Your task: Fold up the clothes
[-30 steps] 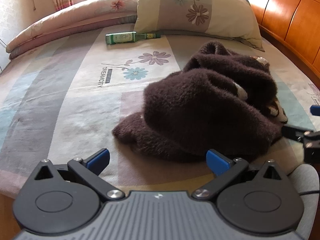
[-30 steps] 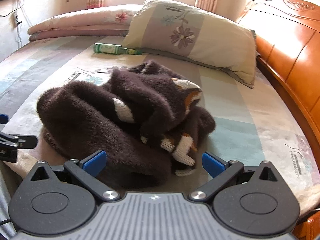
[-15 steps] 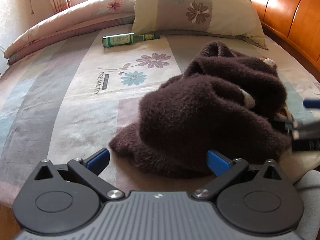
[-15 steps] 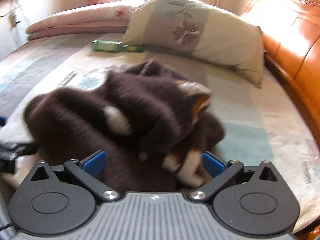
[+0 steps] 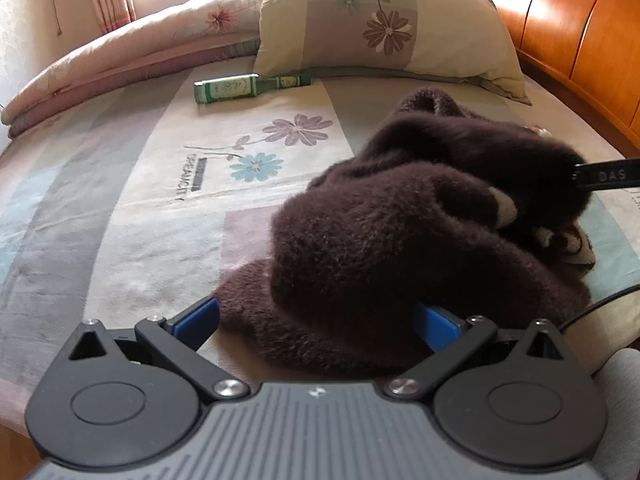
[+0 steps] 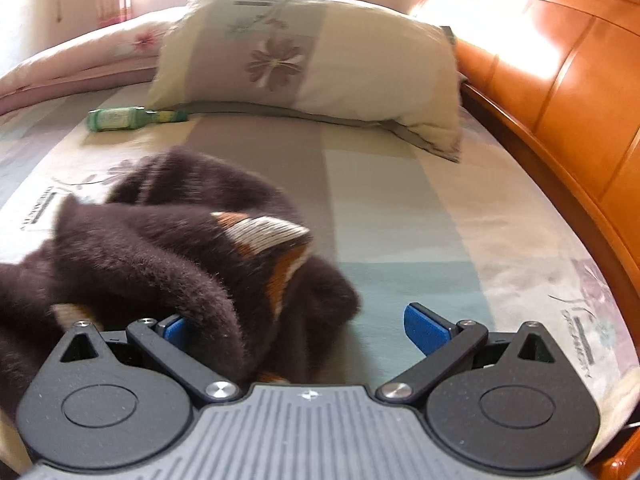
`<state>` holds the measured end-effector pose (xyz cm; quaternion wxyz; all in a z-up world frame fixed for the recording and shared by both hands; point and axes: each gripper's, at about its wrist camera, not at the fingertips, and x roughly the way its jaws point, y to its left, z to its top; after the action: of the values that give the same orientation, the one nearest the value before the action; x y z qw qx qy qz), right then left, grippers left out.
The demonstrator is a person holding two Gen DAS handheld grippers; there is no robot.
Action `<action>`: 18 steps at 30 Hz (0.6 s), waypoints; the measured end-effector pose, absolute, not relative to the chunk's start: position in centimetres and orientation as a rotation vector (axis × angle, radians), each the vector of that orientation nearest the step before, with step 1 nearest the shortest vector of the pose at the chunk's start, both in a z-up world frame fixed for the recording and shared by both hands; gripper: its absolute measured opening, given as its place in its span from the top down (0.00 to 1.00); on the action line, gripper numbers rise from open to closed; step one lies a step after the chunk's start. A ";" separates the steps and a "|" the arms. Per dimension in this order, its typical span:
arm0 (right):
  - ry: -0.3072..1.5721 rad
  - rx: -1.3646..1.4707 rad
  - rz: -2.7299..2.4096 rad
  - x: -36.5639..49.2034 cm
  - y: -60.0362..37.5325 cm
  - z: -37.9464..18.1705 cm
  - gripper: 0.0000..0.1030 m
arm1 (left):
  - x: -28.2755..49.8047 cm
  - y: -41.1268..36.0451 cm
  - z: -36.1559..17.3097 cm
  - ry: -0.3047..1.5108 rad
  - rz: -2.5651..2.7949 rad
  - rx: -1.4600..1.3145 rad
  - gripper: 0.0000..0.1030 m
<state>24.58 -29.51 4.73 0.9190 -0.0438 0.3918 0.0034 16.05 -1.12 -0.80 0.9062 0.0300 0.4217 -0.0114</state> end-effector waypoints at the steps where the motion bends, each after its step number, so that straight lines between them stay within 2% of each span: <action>1: 0.807 -0.084 -0.006 24.5 -30.1 4.7 0.00 | 16.1 -1.2 -0.9 0.875 -0.033 0.057 0.01; 13: 0.821 -0.048 -0.066 22.6 -34.0 4.0 0.00 | 17.0 -3.1 -2.9 0.876 -0.095 0.080 0.01; 18: 0.816 -0.023 -0.048 22.5 -35.1 4.8 0.00 | 17.3 -2.2 -4.1 0.884 -0.112 0.005 0.01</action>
<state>22.45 -35.06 4.76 0.9176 -0.0113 0.3967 -0.0236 17.31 -2.24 -4.06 0.9024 0.0022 0.4274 -0.0540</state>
